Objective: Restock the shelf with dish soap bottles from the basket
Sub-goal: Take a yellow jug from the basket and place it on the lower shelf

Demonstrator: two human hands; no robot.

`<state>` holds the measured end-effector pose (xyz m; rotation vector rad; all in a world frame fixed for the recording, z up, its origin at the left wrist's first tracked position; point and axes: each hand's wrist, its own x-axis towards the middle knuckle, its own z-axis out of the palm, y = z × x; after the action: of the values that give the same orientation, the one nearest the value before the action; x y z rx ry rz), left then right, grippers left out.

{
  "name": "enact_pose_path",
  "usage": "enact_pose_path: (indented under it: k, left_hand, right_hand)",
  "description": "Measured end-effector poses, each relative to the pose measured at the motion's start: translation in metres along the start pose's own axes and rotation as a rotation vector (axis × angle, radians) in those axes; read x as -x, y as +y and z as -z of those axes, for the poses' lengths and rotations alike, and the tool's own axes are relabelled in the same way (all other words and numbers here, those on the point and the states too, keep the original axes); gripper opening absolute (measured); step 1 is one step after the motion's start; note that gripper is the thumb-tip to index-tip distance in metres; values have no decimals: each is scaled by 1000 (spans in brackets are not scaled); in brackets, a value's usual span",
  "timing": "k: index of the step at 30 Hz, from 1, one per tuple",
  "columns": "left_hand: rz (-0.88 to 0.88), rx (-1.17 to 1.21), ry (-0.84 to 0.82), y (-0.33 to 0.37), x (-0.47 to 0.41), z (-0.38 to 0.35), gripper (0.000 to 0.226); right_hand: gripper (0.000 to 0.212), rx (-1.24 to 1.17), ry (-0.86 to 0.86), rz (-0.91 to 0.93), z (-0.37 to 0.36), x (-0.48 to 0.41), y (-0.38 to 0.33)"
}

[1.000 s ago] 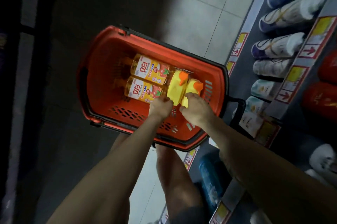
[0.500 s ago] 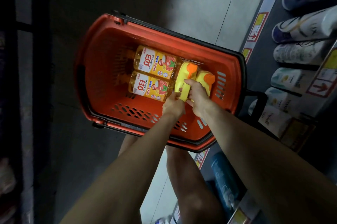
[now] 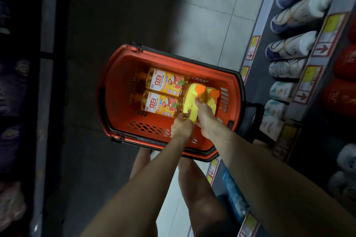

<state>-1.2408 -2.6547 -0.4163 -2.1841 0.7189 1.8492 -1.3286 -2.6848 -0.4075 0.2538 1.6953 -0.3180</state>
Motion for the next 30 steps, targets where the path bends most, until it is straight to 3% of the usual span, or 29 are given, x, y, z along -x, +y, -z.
enact_pose_path:
  k: [8, 13, 17, 19, 30]
  left_hand:
    - [-68, 97, -36, 12, 80, 37, 30]
    - [-120, 158, -163, 22, 138, 76, 49]
    - [-171, 197, -241, 35, 186, 108, 27]
    - [-227, 182, -231, 41, 213, 122, 18]
    - [-612, 64, -331, 73, 350, 214, 27]
  right_hand:
    - [43, 122, 53, 61, 3, 80, -4]
    - [37, 195, 54, 175, 9, 146, -7]
    - [35, 293, 44, 243, 10, 208, -19]
    - [31, 364, 48, 303, 9, 240, -29]
    - [30, 593, 72, 603, 11, 433, -80]
